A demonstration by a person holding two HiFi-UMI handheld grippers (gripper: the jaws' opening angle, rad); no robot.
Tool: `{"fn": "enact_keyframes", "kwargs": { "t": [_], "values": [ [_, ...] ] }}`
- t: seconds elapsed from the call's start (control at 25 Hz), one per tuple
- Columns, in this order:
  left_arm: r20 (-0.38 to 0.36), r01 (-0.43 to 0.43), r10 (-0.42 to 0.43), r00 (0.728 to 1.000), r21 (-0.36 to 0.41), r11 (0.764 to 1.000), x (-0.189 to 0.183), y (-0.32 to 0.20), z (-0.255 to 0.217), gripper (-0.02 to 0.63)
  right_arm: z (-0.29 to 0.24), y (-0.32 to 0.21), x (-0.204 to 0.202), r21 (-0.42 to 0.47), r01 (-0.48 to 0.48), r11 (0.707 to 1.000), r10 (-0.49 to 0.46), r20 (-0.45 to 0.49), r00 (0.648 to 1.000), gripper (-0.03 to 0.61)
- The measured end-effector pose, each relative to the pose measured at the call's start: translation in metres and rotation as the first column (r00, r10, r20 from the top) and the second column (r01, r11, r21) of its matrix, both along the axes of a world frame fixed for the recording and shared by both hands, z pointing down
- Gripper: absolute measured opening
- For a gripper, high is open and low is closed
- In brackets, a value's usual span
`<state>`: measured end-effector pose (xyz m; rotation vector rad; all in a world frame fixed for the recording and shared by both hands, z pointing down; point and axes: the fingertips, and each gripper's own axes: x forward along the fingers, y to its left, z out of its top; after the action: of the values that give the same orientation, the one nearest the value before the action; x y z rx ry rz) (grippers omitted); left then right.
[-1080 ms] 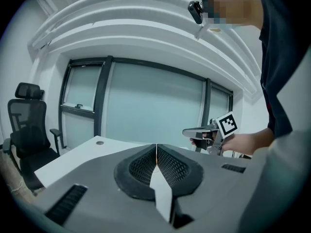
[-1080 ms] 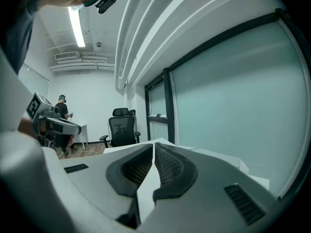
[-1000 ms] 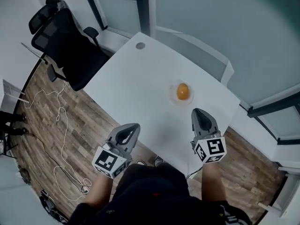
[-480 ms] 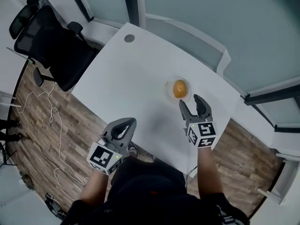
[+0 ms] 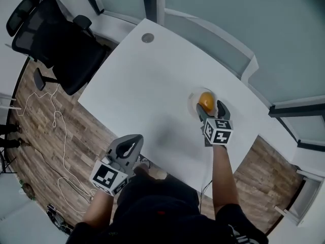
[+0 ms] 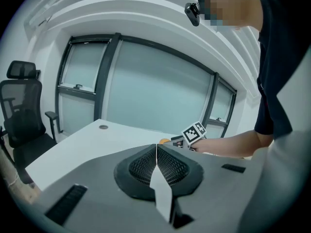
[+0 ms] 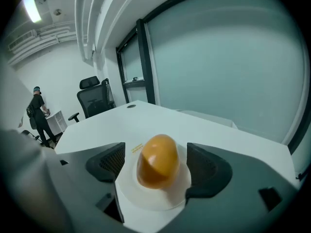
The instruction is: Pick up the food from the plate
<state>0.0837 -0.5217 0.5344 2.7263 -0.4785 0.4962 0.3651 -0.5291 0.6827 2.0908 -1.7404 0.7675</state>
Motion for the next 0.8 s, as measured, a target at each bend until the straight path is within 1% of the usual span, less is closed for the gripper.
{"fn": "enact_keyframes", "kwargs": {
  "t": [0.2,0.28,0.32,0.36,0.4,0.52,0.64,0.72,0.8],
  "values": [
    [0.022,0.018,-0.018,1.000,-0.016,1.000,-0.019,-0.009,0.013,0.023,0.034,-0.009,-0.006,-0.079,-0.007,0.997,0.009,0.030,1.000,0.374],
    [0.022,0.023,-0.023,0.999,-0.029,0.999,-0.022,-0.010,0.013,0.023,0.037,-0.009,-0.005,-0.091,-0.019,0.996,0.020,0.009,1.000,0.374],
    [0.021,0.024,-0.024,1.000,-0.033,0.999,-0.024,-0.011,0.012,0.023,0.035,-0.008,-0.005,-0.091,-0.027,0.995,0.026,-0.009,1.000,0.366],
    [0.019,0.025,-0.024,1.000,-0.034,0.999,-0.027,-0.011,0.011,0.023,0.032,-0.007,-0.007,-0.089,-0.030,0.996,0.028,-0.025,0.999,0.343],
    [0.017,0.024,-0.024,1.000,-0.031,0.999,-0.029,-0.011,0.010,0.023,0.027,-0.007,-0.008,-0.083,-0.030,0.996,0.027,-0.040,0.999,0.341],
    [0.005,0.010,-0.010,1.000,-0.005,1.000,-0.034,-0.011,0.004,0.023,-0.001,-0.004,-0.016,-0.032,-0.019,0.999,0.017,-0.080,0.997,0.339],
    [-0.024,-0.010,0.011,1.000,0.018,1.000,-0.033,-0.005,-0.012,0.023,-0.048,0.005,-0.029,0.060,0.001,0.998,0.006,-0.118,0.993,0.339],
    [-0.042,-0.025,0.026,0.999,0.028,0.999,-0.030,0.001,-0.027,0.023,-0.086,0.014,-0.041,0.130,0.023,0.991,-0.004,-0.147,0.989,0.339],
    [-0.064,-0.047,0.051,0.997,0.062,0.997,-0.028,0.005,-0.041,0.023,-0.126,0.024,-0.053,0.199,0.041,0.979,-0.006,-0.174,0.985,0.339]
  ]
}}
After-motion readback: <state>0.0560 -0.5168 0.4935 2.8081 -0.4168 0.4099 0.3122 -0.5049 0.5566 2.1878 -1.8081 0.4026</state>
